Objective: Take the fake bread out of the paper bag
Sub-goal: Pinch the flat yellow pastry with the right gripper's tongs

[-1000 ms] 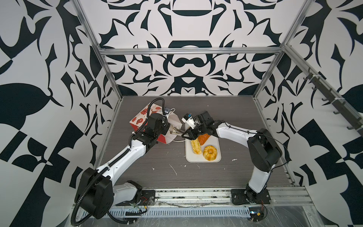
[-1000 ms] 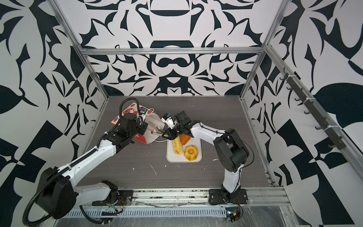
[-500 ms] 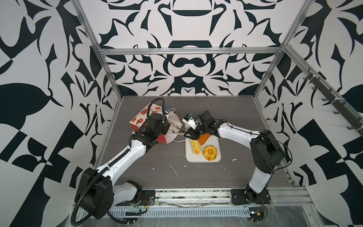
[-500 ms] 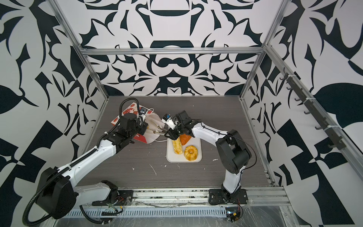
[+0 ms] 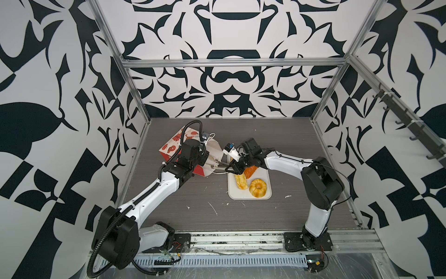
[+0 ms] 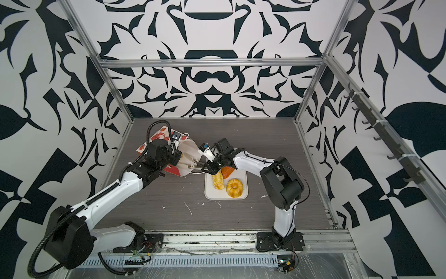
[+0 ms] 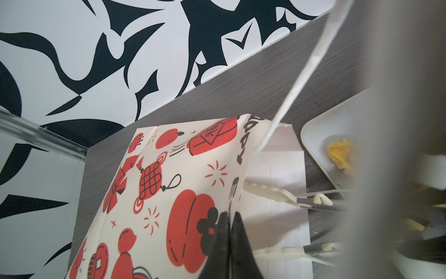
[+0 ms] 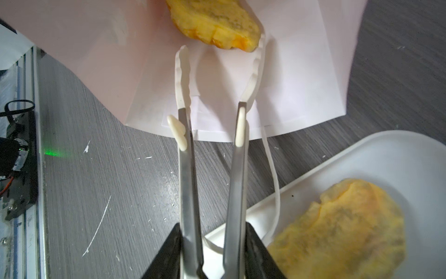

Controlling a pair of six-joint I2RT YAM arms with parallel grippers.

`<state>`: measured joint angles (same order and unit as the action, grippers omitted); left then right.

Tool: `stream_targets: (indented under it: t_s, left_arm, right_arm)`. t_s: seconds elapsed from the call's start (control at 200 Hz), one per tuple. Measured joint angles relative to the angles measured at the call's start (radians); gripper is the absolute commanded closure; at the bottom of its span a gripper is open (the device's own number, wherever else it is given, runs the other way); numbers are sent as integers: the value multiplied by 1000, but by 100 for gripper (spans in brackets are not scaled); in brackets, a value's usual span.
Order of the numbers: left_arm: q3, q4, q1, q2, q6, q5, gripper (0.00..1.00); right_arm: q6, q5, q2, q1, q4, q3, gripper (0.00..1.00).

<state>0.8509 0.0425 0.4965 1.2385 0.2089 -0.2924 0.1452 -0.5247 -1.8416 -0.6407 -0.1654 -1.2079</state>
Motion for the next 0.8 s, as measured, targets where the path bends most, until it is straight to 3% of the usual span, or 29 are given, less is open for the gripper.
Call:
stream_targets:
  t_s: [0.8]
  left_arm:
    - [0, 0, -2, 0, 0, -1, 100]
  right_arm:
    - [191, 366, 8, -128, -1, -23, 60]
